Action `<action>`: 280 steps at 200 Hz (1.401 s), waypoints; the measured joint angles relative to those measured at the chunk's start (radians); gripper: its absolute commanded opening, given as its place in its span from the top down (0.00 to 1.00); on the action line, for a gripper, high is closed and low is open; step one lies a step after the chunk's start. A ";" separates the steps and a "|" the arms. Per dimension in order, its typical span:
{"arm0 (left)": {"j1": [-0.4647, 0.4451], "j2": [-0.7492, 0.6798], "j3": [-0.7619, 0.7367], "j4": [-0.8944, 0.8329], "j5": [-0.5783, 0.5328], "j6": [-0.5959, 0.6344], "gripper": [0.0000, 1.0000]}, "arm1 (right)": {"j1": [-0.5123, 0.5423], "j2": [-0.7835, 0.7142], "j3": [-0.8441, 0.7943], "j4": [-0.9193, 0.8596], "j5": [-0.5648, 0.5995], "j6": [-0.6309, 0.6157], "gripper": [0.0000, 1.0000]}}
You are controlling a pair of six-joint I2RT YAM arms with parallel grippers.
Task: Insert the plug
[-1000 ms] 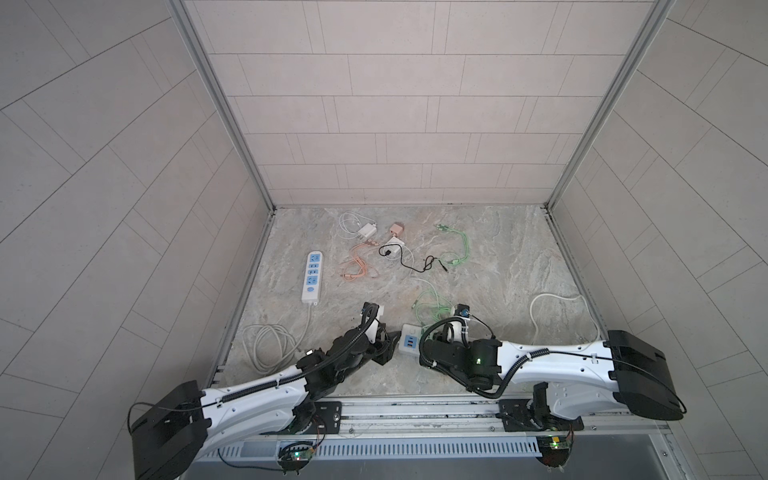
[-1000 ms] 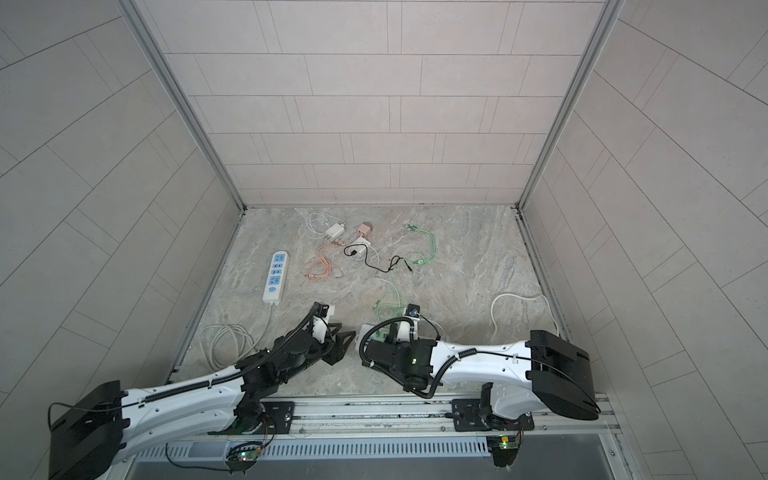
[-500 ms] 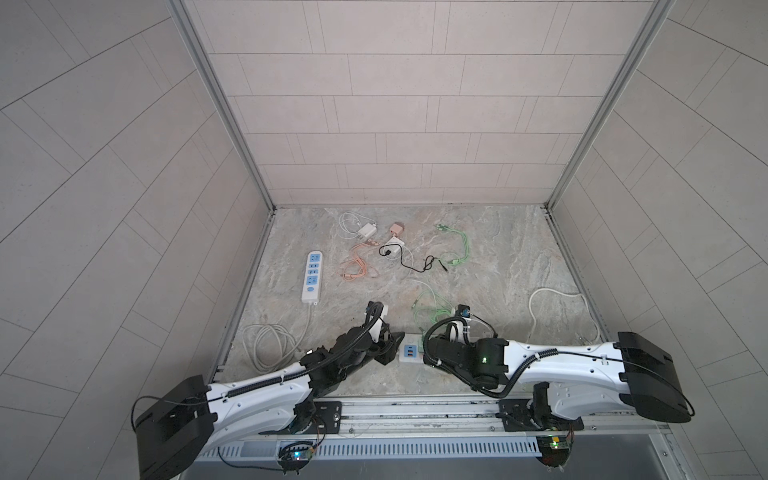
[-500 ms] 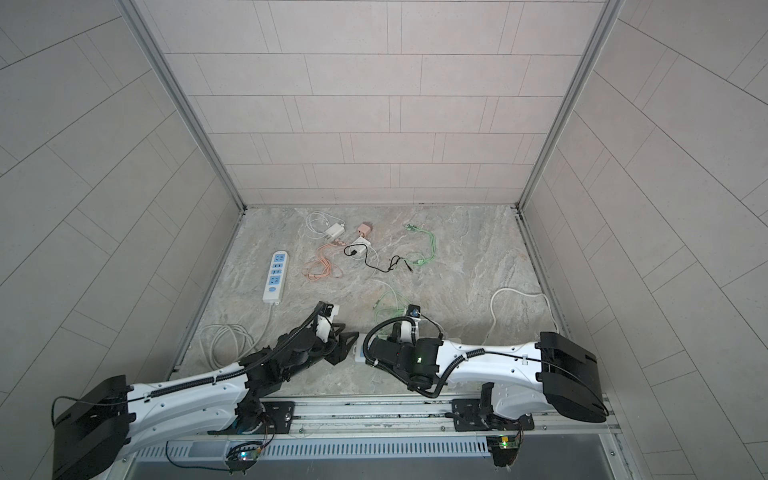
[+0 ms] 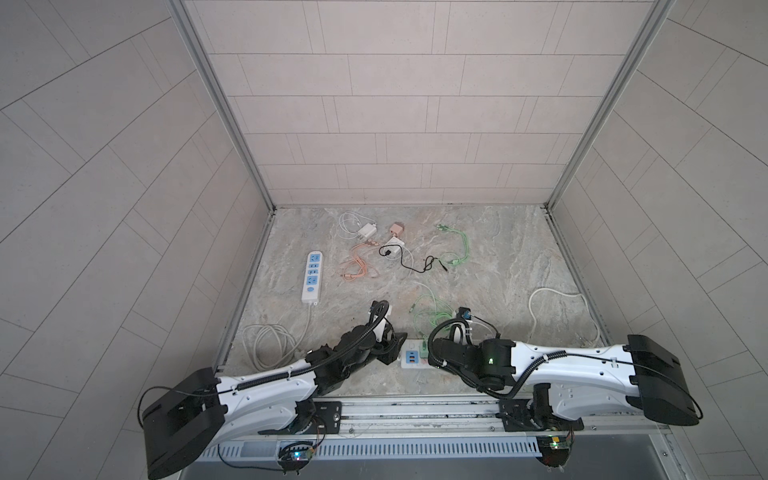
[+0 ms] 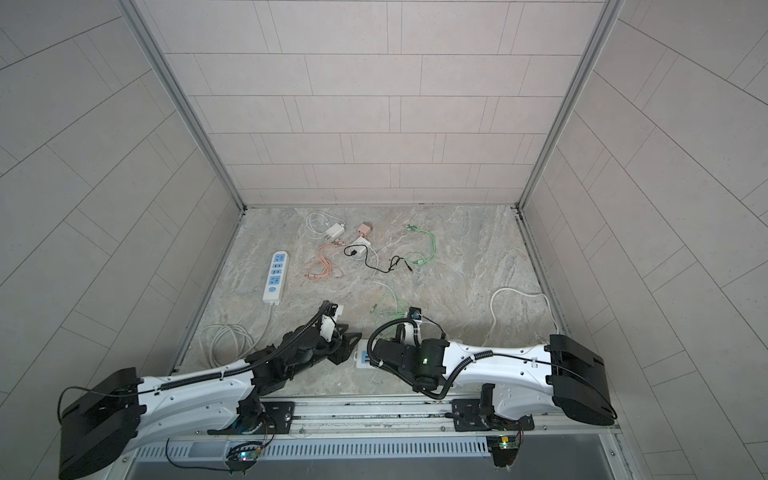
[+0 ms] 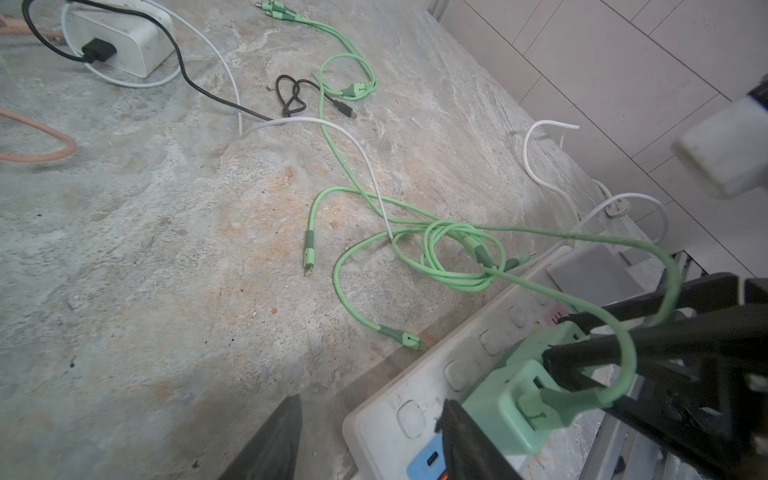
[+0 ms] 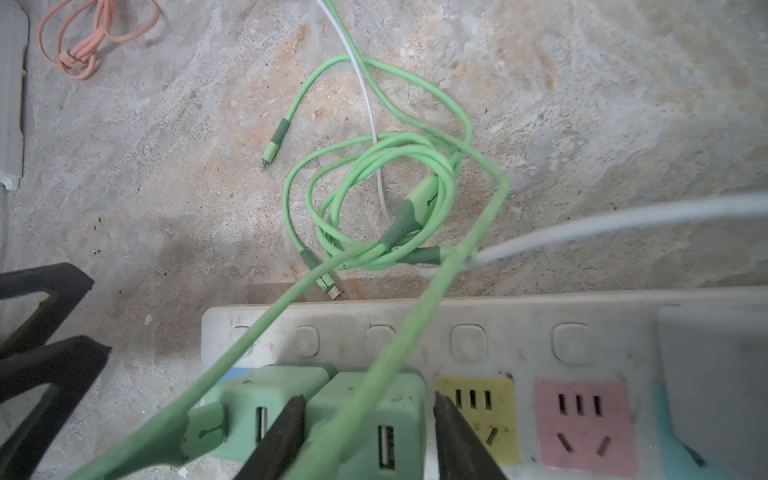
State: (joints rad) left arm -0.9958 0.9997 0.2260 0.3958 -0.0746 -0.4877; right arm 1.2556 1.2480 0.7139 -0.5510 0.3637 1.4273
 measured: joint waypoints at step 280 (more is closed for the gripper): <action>0.211 -0.062 0.203 -0.249 -0.133 0.064 0.30 | -0.079 -0.391 -0.008 -0.183 -0.039 -0.179 0.48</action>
State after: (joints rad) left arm -0.7853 0.9379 0.4294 0.1463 -0.2073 -0.4232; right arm 1.1763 0.8566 0.7063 -0.7345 0.3244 1.2480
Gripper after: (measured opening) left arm 0.694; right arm 0.516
